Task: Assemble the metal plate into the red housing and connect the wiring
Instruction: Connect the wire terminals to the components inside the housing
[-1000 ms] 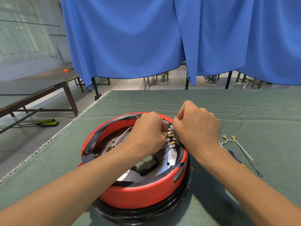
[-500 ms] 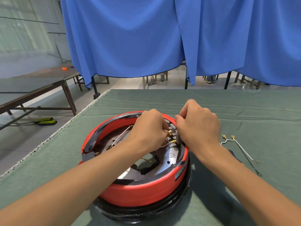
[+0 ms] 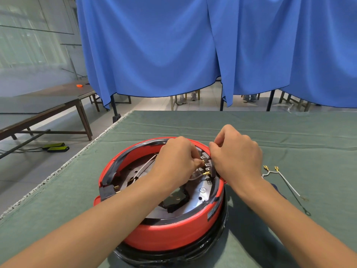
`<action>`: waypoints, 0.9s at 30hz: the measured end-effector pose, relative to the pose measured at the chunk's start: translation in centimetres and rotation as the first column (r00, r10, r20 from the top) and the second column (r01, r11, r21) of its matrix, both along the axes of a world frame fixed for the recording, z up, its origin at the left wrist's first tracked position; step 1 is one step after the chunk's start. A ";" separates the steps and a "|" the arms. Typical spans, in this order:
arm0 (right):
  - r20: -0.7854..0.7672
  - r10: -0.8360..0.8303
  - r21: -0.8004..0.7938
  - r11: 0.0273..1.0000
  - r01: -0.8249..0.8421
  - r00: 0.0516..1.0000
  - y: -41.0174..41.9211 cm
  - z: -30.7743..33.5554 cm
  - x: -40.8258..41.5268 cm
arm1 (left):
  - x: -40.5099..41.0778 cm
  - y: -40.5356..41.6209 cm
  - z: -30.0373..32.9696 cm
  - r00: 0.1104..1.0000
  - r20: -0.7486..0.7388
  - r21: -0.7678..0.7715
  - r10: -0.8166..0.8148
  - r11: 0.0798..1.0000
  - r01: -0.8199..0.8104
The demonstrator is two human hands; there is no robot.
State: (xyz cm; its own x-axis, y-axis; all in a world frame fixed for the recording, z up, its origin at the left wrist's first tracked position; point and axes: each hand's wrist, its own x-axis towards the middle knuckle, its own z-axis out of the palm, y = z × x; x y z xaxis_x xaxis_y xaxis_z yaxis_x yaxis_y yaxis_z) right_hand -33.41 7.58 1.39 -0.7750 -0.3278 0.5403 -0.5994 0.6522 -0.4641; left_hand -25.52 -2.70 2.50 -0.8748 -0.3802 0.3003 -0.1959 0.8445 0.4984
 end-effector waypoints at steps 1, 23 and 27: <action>-0.004 -0.001 0.002 1.000 0.001 1.000 0.0 0.0 0.0 | 0.1 0.0 0.1 1.000 -0.009 0.024 0.006 1.000 -0.006; -0.027 0.022 -0.007 1.000 -0.022 0.999 -0.1 -0.2 0.1 | -0.7 -1.2 -0.8 0.991 0.079 -0.013 0.111 0.994 -0.110; -0.042 0.019 -0.017 1.000 -0.020 0.999 -0.1 -0.3 0.0 | -0.7 -1.0 -0.8 0.995 0.044 -0.094 0.091 0.992 -0.086</action>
State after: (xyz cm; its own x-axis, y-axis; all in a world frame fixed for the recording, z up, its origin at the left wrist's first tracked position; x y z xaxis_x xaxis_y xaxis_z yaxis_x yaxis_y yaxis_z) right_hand -33.44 7.44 1.08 -0.7451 -0.3328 0.5780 -0.6311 0.6321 -0.4496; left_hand -26.22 -3.73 1.70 -0.8531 -0.4294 0.2962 -0.2938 0.8647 0.4075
